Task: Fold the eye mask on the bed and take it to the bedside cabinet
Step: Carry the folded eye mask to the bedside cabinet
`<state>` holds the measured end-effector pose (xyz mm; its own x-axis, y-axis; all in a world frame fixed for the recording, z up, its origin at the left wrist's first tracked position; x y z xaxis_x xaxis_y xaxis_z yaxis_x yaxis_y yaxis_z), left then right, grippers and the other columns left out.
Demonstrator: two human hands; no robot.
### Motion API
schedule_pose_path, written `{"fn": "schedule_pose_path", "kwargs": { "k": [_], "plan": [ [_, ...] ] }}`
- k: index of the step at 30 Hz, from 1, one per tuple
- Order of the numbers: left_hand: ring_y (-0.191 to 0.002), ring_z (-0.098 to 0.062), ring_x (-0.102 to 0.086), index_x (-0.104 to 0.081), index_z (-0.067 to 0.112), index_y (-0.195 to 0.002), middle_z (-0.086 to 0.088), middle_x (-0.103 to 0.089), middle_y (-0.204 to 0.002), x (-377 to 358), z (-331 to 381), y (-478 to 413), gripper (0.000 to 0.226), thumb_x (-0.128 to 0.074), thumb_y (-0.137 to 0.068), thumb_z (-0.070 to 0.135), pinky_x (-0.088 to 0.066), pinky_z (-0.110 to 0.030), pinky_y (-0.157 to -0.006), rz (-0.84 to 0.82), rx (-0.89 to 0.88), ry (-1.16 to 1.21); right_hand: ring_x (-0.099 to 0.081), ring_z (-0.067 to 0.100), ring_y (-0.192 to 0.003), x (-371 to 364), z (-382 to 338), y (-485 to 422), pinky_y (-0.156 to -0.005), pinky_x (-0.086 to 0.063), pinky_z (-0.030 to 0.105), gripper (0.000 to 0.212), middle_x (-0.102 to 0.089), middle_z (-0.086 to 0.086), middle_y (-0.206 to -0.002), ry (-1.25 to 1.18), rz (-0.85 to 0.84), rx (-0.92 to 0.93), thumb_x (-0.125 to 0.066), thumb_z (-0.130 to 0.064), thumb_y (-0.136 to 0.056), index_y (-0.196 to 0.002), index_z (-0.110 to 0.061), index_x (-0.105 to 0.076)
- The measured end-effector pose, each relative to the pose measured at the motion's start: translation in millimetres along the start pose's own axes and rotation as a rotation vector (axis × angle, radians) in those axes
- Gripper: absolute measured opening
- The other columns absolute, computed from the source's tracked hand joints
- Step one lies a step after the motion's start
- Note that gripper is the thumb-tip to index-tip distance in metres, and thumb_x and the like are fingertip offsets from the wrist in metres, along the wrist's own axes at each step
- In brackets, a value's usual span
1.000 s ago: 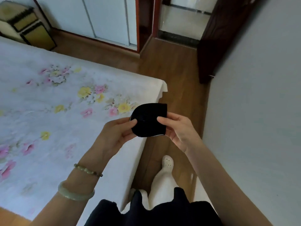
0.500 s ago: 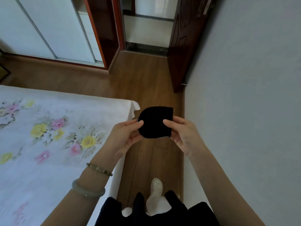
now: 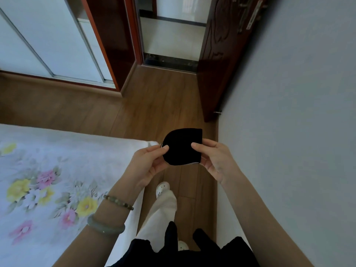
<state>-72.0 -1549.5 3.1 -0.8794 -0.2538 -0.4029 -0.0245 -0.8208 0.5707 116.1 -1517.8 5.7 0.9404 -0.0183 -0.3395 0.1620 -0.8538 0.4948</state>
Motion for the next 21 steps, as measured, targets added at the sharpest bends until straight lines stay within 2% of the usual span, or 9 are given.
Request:
{"fn": "schedule_pose_path", "kwargs": {
  "k": [3, 7, 14, 21],
  "plan": [
    [-0.092, -0.023, -0.072, -0.068, 0.0, -0.106, -0.014, -0.074, -0.101, -6, 40, -49, 0.019, -0.059, -0.09, 0.005, -0.058, -0.024, -0.062, -0.024, -0.013, -0.022, -0.07, 0.026, -0.095, -11, -26, -55, -0.069, -0.057, 0.028, 0.034, -0.073, 0.015, -0.103, -0.027, 0.008, -0.002, -0.072, -0.004, -0.074, -0.108, -0.002, -0.067],
    [-0.101, -0.028, -0.069, -0.065, -0.002, -0.112, -0.017, -0.072, -0.107, -9, 99, -106, 0.025, -0.061, -0.089, 0.006, -0.06, -0.029, -0.07, -0.022, -0.018, -0.044, -0.07, 0.026, -0.096, -37, -66, -120, -0.069, -0.057, 0.028, 0.035, -0.073, 0.014, -0.102, -0.063, 0.004, 0.007, -0.072, -0.005, -0.074, -0.108, -0.002, -0.066],
    [-0.087, -0.019, -0.074, -0.069, 0.003, -0.099, -0.011, -0.077, -0.095, -19, 171, -186, 0.013, -0.061, -0.089, 0.004, -0.058, -0.025, -0.062, -0.049, -0.007, -0.02, -0.069, 0.027, -0.097, -65, -119, -203, -0.07, -0.057, 0.029, 0.032, -0.073, 0.014, -0.103, -0.076, 0.012, 0.036, -0.071, -0.004, -0.075, -0.107, -0.002, -0.067],
    [-0.088, -0.021, -0.074, -0.07, 0.002, -0.101, -0.013, -0.076, -0.097, -21, 213, -260, 0.016, -0.063, -0.087, 0.007, -0.058, -0.024, -0.063, -0.011, -0.029, 0.038, -0.07, 0.023, -0.093, -81, -158, -287, -0.07, -0.057, 0.028, 0.026, -0.075, 0.011, -0.098, -0.016, -0.021, 0.005, -0.069, -0.003, -0.078, -0.103, -0.004, -0.069]
  ]
}}
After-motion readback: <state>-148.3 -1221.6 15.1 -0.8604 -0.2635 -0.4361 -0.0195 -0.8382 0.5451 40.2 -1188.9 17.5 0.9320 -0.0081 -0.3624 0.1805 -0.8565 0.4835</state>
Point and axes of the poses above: each hand's wrist, its own y-axis away from the middle knuckle, its own x-axis out of the back of the hand, z = x × y, the point moved 1 cm from there along -y, towards the middle knuckle
